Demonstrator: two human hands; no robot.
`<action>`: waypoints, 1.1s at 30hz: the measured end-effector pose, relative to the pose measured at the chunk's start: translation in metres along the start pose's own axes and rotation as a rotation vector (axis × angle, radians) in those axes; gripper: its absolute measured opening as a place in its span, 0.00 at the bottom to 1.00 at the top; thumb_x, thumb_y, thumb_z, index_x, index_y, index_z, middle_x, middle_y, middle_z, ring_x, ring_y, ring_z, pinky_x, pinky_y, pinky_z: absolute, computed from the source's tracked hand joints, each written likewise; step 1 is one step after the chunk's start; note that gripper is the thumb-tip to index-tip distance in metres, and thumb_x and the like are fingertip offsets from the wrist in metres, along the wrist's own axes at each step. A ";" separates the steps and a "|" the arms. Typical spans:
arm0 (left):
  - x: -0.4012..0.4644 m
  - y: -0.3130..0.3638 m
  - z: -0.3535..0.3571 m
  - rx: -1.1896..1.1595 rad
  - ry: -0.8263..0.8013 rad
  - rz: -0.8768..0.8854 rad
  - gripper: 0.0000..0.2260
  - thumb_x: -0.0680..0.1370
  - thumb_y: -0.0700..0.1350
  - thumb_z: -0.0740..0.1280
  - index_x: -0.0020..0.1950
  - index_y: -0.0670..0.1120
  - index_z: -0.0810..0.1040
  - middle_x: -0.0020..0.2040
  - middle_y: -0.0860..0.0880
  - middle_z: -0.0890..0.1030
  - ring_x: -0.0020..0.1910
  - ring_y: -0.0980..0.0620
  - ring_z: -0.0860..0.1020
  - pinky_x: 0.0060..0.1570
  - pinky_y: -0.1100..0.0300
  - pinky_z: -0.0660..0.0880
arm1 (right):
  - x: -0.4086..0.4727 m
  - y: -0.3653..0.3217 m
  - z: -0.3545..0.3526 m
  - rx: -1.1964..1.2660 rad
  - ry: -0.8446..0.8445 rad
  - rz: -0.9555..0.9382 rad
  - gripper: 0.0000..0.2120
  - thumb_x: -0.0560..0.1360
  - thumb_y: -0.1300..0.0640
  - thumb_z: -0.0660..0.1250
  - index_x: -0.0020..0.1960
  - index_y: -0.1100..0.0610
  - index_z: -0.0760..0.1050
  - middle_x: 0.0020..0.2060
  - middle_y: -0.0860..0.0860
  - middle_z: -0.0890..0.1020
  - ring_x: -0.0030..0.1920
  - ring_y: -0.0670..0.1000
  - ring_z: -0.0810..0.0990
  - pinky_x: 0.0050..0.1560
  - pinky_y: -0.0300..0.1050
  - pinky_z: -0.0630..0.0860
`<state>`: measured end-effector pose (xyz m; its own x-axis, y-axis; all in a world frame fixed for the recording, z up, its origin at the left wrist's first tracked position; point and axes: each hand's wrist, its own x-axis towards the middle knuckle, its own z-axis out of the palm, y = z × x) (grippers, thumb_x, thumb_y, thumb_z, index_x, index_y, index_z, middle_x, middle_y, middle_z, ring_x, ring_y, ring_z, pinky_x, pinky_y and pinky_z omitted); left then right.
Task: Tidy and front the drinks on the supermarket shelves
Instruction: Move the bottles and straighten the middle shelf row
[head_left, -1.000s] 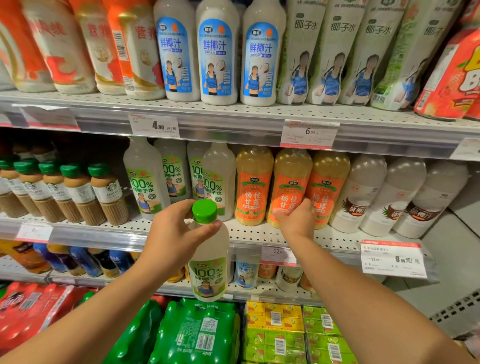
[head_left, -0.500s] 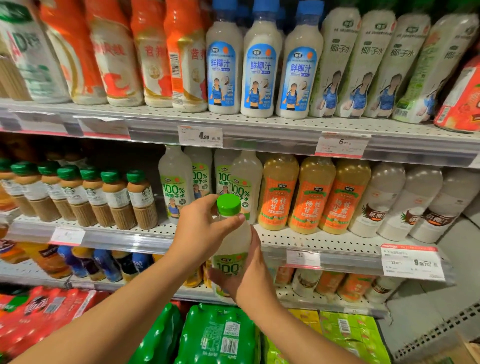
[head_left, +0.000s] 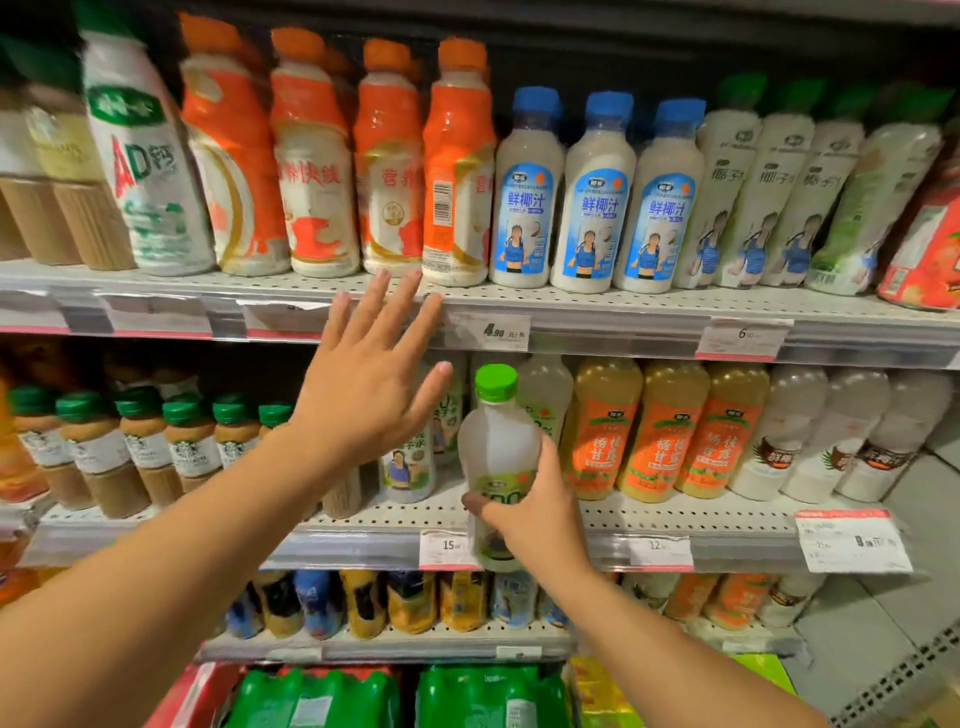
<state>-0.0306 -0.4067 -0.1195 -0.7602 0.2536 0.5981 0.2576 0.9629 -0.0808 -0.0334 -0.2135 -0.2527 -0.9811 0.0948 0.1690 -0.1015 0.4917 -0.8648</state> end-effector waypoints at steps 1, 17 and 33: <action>0.003 -0.006 0.002 0.049 -0.038 -0.004 0.32 0.79 0.62 0.45 0.79 0.47 0.54 0.80 0.45 0.51 0.78 0.42 0.48 0.74 0.40 0.49 | 0.004 -0.002 0.001 -0.019 -0.001 0.007 0.56 0.59 0.36 0.79 0.77 0.42 0.52 0.62 0.47 0.75 0.57 0.51 0.76 0.51 0.47 0.77; 0.006 -0.021 0.023 0.138 0.032 0.040 0.30 0.78 0.55 0.54 0.78 0.46 0.57 0.78 0.41 0.59 0.76 0.38 0.55 0.73 0.39 0.50 | 0.062 -0.009 0.038 0.075 0.079 0.120 0.46 0.60 0.42 0.82 0.69 0.51 0.60 0.57 0.51 0.77 0.56 0.55 0.77 0.55 0.55 0.78; 0.007 -0.021 0.030 0.139 0.084 0.042 0.32 0.76 0.55 0.56 0.79 0.46 0.56 0.77 0.40 0.59 0.77 0.38 0.54 0.73 0.38 0.48 | 0.048 0.028 0.059 -0.012 0.033 0.103 0.35 0.67 0.51 0.79 0.64 0.56 0.62 0.58 0.52 0.75 0.56 0.52 0.76 0.53 0.45 0.74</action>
<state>-0.0594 -0.4227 -0.1375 -0.6965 0.2904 0.6561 0.1981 0.9567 -0.2132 -0.0928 -0.2460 -0.2966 -0.9802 0.1736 0.0950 0.0019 0.4884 -0.8726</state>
